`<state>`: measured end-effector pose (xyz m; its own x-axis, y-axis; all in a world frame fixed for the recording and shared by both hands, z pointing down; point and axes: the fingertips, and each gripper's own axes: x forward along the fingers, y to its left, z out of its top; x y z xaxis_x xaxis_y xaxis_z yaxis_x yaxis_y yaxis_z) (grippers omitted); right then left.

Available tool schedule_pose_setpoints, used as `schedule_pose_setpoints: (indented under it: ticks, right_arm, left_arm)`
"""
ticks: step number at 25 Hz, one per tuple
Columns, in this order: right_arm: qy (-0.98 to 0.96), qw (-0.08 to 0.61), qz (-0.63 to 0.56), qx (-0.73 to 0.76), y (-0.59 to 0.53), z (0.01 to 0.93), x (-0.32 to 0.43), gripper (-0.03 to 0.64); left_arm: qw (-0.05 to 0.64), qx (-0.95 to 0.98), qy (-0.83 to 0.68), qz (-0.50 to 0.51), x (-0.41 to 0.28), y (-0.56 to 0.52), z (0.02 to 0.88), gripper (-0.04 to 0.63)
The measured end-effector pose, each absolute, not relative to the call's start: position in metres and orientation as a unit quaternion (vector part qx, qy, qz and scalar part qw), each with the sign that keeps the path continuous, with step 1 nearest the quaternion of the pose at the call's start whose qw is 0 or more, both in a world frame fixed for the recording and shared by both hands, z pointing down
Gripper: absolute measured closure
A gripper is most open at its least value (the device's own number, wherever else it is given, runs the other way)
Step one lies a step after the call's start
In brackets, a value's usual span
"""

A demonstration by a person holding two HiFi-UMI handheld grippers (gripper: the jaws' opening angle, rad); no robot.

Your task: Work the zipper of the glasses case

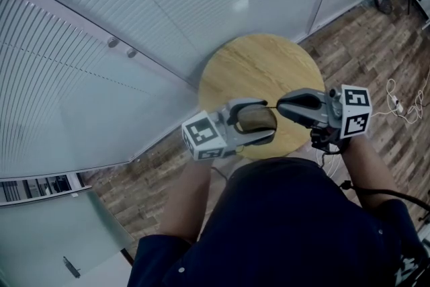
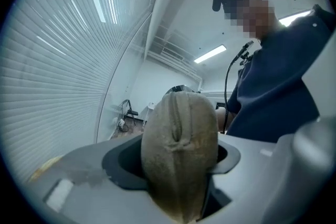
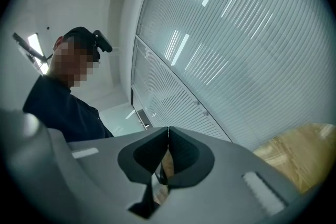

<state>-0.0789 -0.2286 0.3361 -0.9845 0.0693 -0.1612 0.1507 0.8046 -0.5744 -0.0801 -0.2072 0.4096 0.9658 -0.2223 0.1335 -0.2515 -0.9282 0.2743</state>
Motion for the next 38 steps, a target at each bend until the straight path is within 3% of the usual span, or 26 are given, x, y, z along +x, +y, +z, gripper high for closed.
schedule_pose_setpoints:
  ticks: [38]
  right_arm:
    - [0.940,0.164,-0.290,0.072,-0.237,0.295,-0.066,0.604]
  left_arm:
    - [0.244,0.927,-0.054,-0.279,-0.110,-0.235,0.311,0.301]
